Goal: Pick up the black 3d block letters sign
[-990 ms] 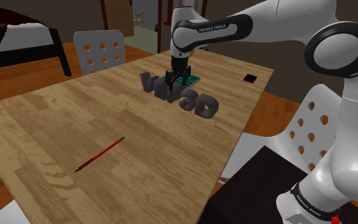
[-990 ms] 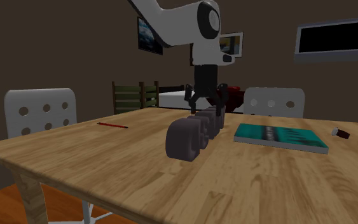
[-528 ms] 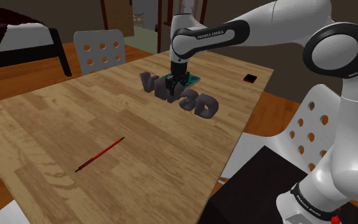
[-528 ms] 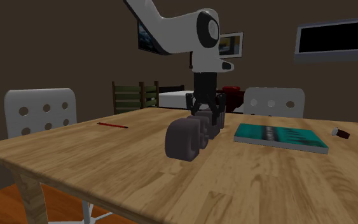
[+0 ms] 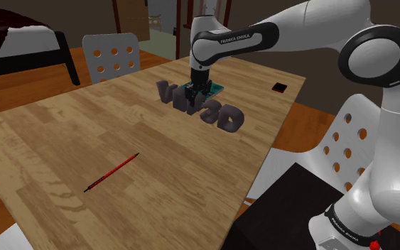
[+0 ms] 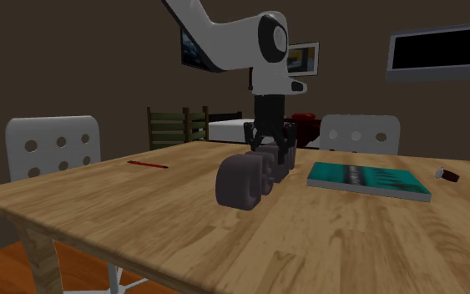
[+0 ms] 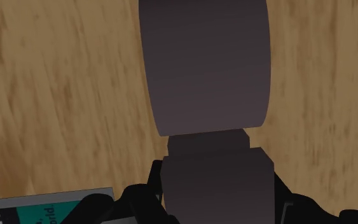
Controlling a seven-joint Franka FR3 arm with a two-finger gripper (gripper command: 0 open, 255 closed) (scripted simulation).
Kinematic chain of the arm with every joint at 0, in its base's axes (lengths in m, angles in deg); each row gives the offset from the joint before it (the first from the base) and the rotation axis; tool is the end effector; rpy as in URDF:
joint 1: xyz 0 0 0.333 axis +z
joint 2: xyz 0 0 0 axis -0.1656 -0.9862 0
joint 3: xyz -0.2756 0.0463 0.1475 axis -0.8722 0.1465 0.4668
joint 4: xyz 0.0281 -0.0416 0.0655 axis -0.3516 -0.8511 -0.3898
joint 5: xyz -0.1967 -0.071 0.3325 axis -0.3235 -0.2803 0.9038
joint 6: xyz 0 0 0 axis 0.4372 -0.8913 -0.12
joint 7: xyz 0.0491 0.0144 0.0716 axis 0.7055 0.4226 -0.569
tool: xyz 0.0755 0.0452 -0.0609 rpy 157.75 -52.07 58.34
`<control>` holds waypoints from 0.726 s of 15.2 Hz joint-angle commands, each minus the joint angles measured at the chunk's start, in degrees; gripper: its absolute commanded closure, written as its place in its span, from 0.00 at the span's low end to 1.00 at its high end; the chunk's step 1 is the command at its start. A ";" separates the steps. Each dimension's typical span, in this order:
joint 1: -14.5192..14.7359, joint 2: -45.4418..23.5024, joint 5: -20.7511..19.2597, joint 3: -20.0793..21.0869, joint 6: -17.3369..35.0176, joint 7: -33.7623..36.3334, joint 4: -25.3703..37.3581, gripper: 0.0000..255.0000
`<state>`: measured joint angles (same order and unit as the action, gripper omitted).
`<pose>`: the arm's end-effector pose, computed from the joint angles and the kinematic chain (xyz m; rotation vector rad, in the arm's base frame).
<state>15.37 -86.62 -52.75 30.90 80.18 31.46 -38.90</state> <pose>0.6696 0.1130 0.4125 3.1151 0.1301 -0.0209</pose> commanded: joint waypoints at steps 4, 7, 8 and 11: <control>0.01 0.40 0.08 0.02 -2.74 -0.12 2.24 1.00; 0.03 0.75 0.13 0.04 -4.89 -0.20 4.05 1.00; 0.04 0.83 0.15 0.05 -5.62 -0.22 4.69 1.00; 0.07 1.01 0.19 0.07 -7.84 -0.29 6.74 1.00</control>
<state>15.37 -85.69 -52.58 30.93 73.19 31.10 -33.05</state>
